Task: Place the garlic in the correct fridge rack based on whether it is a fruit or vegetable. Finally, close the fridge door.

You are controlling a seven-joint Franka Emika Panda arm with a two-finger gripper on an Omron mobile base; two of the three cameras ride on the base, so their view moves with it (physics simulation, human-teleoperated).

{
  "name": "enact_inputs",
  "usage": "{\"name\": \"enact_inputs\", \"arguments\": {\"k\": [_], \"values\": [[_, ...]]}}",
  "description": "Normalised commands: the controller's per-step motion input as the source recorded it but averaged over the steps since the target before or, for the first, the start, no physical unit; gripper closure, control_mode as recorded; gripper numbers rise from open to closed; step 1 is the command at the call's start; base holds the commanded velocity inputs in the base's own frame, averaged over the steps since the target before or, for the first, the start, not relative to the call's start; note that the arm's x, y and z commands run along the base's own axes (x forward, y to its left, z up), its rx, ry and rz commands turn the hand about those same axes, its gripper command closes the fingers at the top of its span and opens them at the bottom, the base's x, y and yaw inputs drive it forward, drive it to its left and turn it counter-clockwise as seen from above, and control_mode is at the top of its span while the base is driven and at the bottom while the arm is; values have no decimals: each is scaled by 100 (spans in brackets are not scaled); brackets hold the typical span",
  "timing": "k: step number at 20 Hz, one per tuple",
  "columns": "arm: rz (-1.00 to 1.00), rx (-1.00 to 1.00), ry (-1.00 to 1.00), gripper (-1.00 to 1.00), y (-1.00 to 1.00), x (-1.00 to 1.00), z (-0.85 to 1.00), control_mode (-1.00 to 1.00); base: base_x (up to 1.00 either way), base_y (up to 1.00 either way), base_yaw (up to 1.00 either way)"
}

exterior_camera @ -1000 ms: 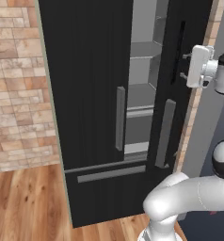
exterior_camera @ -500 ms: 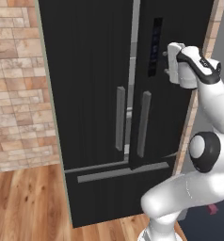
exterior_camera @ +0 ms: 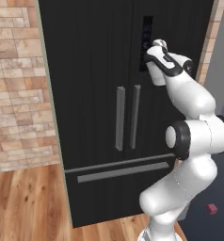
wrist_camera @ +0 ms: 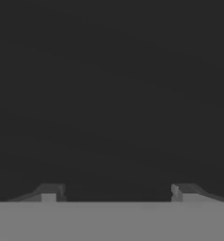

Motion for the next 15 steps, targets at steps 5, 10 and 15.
{"name": "enact_inputs", "arguments": {"k": [5, 10, 15], "values": [[-15, 0, 4, -100, 0, 61, 0, -100, 0, 0, 0], [-7, 0, 3, -100, 0, 22, -8, -100, 0, 0, 0], [-2, 0, 9, -100, -2, 1, -21, -100, 0, 0, 0]]}}
